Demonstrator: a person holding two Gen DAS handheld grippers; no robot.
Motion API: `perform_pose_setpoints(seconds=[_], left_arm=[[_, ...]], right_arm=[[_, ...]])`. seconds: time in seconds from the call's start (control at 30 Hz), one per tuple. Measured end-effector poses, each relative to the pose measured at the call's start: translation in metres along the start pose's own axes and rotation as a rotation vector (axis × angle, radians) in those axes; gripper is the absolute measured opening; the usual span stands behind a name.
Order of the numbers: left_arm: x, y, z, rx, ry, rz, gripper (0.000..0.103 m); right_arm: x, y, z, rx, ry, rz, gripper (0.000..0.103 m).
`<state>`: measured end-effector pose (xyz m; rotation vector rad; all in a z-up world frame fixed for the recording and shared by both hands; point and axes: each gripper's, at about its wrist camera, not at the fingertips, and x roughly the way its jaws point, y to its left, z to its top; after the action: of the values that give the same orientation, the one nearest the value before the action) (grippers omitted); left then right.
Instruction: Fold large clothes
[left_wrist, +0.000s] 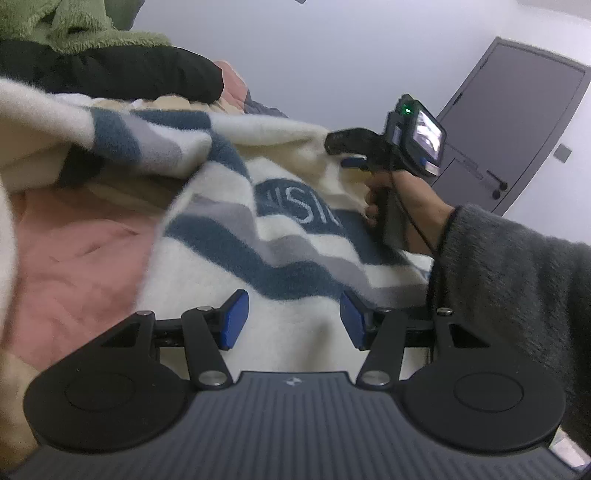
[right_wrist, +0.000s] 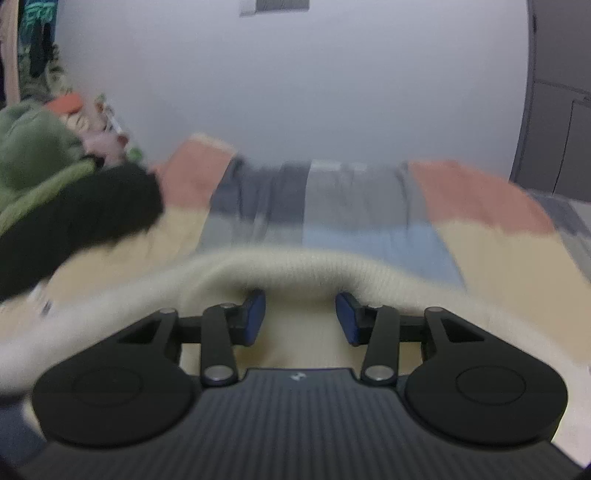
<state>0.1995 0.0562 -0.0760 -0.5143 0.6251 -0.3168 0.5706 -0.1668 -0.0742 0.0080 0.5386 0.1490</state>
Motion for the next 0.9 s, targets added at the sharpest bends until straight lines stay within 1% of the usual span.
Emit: perform_pose_setpoints(seconds=[0.03, 0.1, 0.17, 0.23, 0.27, 0.3, 0.37, 0.43, 0.47, 0.5, 0.6, 0.7, 0.77, 0.83, 0.9], left_arm=[[0.001, 0.001, 0.0, -0.002, 0.0, -0.003, 0.061], [0.003, 0.002, 0.0, 0.003, -0.003, -0.006, 0.061], [0.004, 0.002, -0.002, 0.011, -0.002, -0.005, 0.061], [0.004, 0.002, -0.003, 0.017, -0.002, -0.003, 0.061], [0.005, 0.002, -0.003, 0.019, 0.0, 0.002, 0.061], [0.005, 0.002, -0.003, 0.022, 0.003, 0.005, 0.061], [0.004, 0.001, -0.003, 0.029, 0.004, 0.009, 0.061], [0.003, 0.0, -0.003, 0.032, 0.008, 0.019, 0.061], [0.002, 0.0, -0.004, 0.03, 0.013, 0.025, 0.061], [0.001, 0.0, -0.004, 0.03, 0.016, 0.029, 0.061], [-0.004, -0.005, -0.005, 0.053, 0.023, 0.064, 0.061], [-0.008, -0.009, -0.007, 0.059, 0.036, 0.088, 0.061], [-0.012, -0.012, -0.009, 0.069, 0.043, 0.118, 0.061], [-0.018, -0.017, -0.011, 0.088, 0.042, 0.147, 0.061], [-0.024, -0.024, -0.014, 0.11, 0.041, 0.178, 0.061]], right_arm=[[0.006, 0.0, 0.004, 0.006, -0.003, -0.003, 0.044], [0.02, 0.0, 0.008, 0.019, 0.019, -0.006, 0.045], [0.025, 0.002, 0.007, 0.026, 0.023, -0.01, 0.045], [0.021, 0.0, 0.004, 0.032, 0.019, -0.009, 0.045], [0.019, -0.001, 0.003, 0.036, 0.03, -0.01, 0.047], [0.015, -0.002, 0.002, 0.044, 0.043, -0.015, 0.052], [-0.002, -0.008, -0.001, 0.073, 0.057, -0.009, 0.055], [-0.025, -0.016, -0.007, 0.106, 0.07, 0.019, 0.062], [-0.038, -0.02, -0.012, 0.111, 0.084, 0.021, 0.073], [-0.053, -0.022, -0.018, 0.114, 0.096, 0.02, 0.076], [-0.103, -0.031, -0.035, 0.115, 0.127, 0.054, 0.076], [-0.159, -0.04, -0.053, 0.118, 0.15, 0.06, 0.076], [-0.196, -0.047, -0.065, 0.117, 0.173, 0.056, 0.076], [-0.224, -0.053, -0.078, 0.107, 0.234, 0.024, 0.076], [-0.253, -0.06, -0.095, 0.108, 0.297, -0.041, 0.076]])
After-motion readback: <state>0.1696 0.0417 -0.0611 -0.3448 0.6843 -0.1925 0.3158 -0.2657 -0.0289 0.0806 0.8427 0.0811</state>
